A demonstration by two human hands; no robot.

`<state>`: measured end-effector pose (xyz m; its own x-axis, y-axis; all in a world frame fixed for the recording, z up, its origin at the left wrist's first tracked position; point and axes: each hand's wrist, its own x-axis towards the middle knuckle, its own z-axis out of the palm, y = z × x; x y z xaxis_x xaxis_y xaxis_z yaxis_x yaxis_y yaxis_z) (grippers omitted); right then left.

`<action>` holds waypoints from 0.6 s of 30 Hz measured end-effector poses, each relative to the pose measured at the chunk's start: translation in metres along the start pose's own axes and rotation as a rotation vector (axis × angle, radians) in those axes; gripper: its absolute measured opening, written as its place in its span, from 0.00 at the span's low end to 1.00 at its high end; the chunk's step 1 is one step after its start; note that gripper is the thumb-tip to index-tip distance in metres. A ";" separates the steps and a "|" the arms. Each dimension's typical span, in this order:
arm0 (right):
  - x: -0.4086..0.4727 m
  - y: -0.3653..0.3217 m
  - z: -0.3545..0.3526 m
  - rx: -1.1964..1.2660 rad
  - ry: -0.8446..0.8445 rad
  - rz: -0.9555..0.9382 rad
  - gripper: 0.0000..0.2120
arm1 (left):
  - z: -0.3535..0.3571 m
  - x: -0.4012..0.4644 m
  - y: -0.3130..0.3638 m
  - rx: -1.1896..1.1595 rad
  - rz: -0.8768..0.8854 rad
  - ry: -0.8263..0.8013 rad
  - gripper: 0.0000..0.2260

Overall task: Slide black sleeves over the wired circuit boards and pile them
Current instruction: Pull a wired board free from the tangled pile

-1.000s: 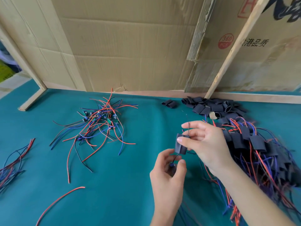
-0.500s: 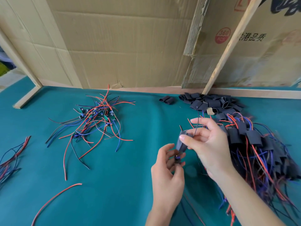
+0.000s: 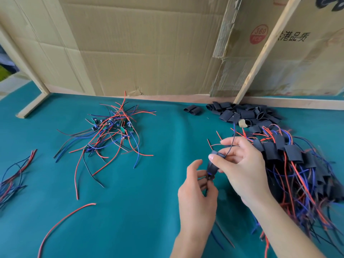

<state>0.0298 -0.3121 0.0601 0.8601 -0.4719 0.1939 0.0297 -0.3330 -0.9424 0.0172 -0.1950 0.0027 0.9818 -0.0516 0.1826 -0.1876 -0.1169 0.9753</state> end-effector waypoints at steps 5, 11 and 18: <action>-0.004 0.002 0.002 -0.090 0.022 -0.027 0.19 | -0.001 -0.002 0.000 0.135 0.016 -0.035 0.25; 0.000 0.003 -0.006 -0.296 -0.064 -0.042 0.17 | 0.000 -0.002 0.002 0.173 0.054 -0.039 0.18; -0.004 0.002 -0.008 -0.233 -0.114 0.063 0.09 | 0.001 -0.001 -0.003 0.166 0.102 0.007 0.17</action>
<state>0.0226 -0.3178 0.0594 0.9089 -0.4068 0.0921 -0.1326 -0.4913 -0.8608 0.0167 -0.1954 -0.0006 0.9575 -0.0644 0.2810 -0.2878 -0.2730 0.9180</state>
